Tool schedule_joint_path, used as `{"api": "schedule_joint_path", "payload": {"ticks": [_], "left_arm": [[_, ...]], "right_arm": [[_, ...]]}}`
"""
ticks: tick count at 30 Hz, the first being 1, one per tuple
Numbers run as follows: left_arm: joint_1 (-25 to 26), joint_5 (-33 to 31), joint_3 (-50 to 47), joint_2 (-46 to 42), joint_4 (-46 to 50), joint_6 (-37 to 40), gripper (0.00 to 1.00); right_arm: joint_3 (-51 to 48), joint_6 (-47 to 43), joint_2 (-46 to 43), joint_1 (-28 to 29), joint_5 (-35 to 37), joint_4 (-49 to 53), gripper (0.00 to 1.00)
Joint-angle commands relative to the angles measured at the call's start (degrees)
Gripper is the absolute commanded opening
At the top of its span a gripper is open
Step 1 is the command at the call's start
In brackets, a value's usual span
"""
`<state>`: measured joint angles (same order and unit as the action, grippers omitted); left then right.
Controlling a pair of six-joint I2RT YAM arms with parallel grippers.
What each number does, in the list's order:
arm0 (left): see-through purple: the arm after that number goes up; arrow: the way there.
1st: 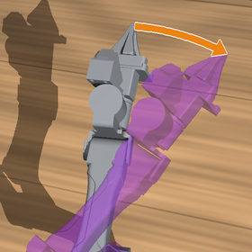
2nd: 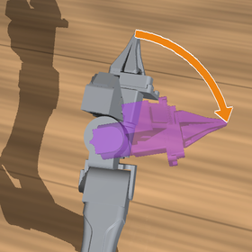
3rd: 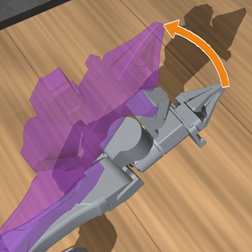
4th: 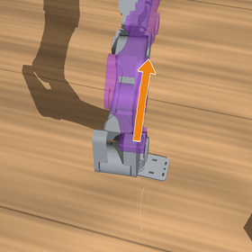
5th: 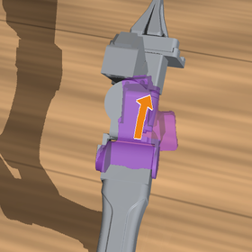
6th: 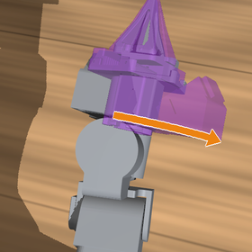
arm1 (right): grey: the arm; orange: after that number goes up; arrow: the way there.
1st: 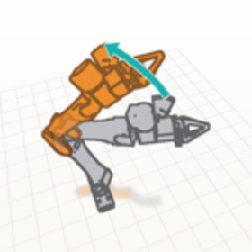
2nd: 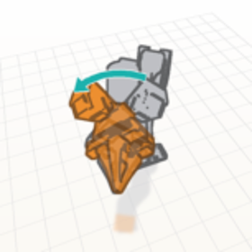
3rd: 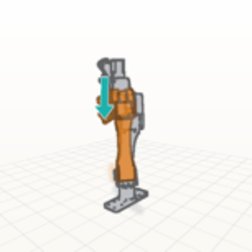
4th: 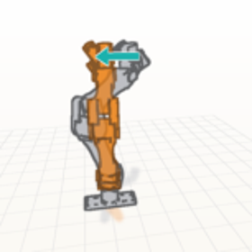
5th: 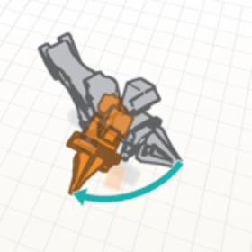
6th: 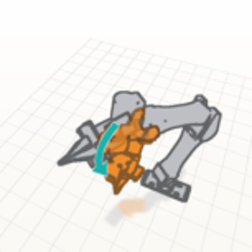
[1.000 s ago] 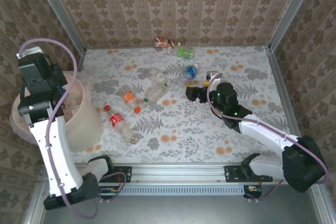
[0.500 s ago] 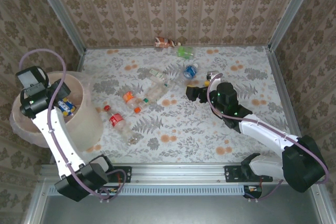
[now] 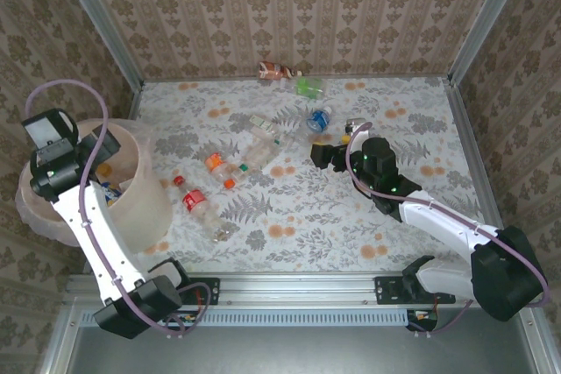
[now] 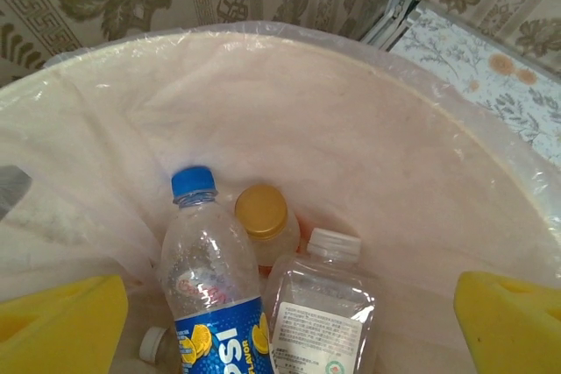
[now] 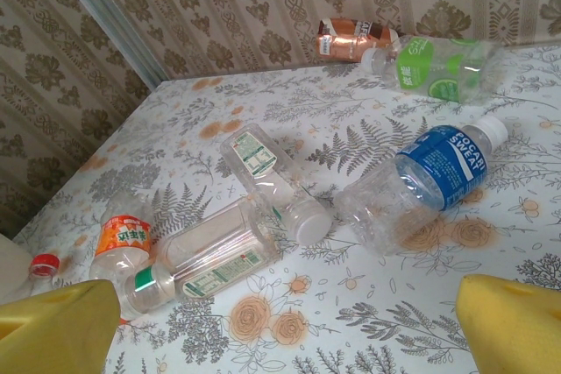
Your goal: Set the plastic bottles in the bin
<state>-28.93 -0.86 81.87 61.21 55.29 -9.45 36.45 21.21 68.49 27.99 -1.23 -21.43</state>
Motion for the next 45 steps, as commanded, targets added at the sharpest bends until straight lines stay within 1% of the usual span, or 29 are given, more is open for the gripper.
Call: {"api": "schedule_joint_path", "payload": {"ticks": [1,4,7,9,11,13,14,17,18,20,22,25,27,30,32,34,36,38,40,45], "left_arm": [[2.1,0.5,2.7,-1.4,2.3,-1.8,0.98],[6.0,-0.7,4.2,-1.7,2.9,-2.9,0.99],[12.2,-3.1,5.3,-2.4,2.5,-4.7,0.99],[18.4,-6.0,5.9,-3.1,1.7,-5.8,1.0],[26.8,-10.4,6.1,-3.6,0.3,-7.3,1.0],[33.7,-14.9,6.6,-3.4,-0.6,-8.4,1.0],[37.8,-17.3,6.8,-3.1,-1.1,-8.7,1.0],[48.0,-25.2,7.7,-1.0,-2.1,-9.1,1.0],[50.9,-26.9,7.9,-0.2,-2.6,-9.4,1.0],[56.1,-27.6,7.8,1.4,-4.3,-10.4,1.0],[60.5,-26.1,6.9,3.3,-7.5,-11.8,1.0],[65.5,-27.1,5.4,6.5,-11.3,-14.0,1.0],[67.5,-26.9,3.0,8.4,-14.6,-16.5,1.0],[68.3,-23.7,-0.9,11.3,-17.6,-21.3,1.0],[68.6,-25.0,-2.0,13.3,-16.3,-24.4,1.0],[68.7,-25.8,-5.2,14.9,-17.0,-26.9,1.0],[68.3,-25.4,-7.1,16.3,-16.1,-29.4,1.0],[68.1,-27.7,-8.6,17.4,-13.6,-33.2,1.0],[67.7,-30.5,-12.1,17.5,-11.9,-38.1,1.0],[64.8,-27.4,-20.8,16.7,-10.9,-48.1,1.0]], "right_arm": [[1.4,1.0,-0.3,-0.3,0.5,0.5,1.0],[1.3,1.2,-0.3,-0.3,0.6,0.6,1.0],[1.3,1.7,-0.5,-0.3,0.7,0.9,1.0],[1.1,1.9,-0.8,-0.3,0.8,1.1,1.0],[0.7,2.0,-1.2,-0.3,1.0,1.2,1.0],[0.4,2.0,-1.7,-0.3,1.4,1.4,1.0],[0.3,2.0,-1.9,-0.4,1.5,1.5,1.0],[0.0,1.7,-2.5,-0.5,1.9,2.0,1.0],[-0.1,1.7,-2.7,-0.5,2.0,2.1,1.0],[-0.2,1.6,-3.1,-0.6,2.4,2.4,1.0],[-0.6,1.8,-3.5,-0.6,2.8,2.4,1.0],[-1.2,2.3,-4.0,-0.7,3.6,2.3,1.0],[-1.8,2.5,-4.4,-0.7,4.1,2.1,1.0],[-2.8,2.9,-5.0,-0.9,5.1,2.3,1.0],[-3.3,3.0,-5.6,-1.0,5.6,2.5,1.0],[-4.0,3.2,-6.0,-1.2,5.9,2.4,1.0],[-4.4,3.3,-6.1,-1.4,6.1,2.4,1.0],[-4.5,3.5,-6.1,-1.6,6.2,2.4,1.0],[-4.7,3.7,-6.0,-1.6,6.2,2.3,1.0],[-4.5,3.7,-5.6,-1.7,6.0,2.3,1.0]]}}
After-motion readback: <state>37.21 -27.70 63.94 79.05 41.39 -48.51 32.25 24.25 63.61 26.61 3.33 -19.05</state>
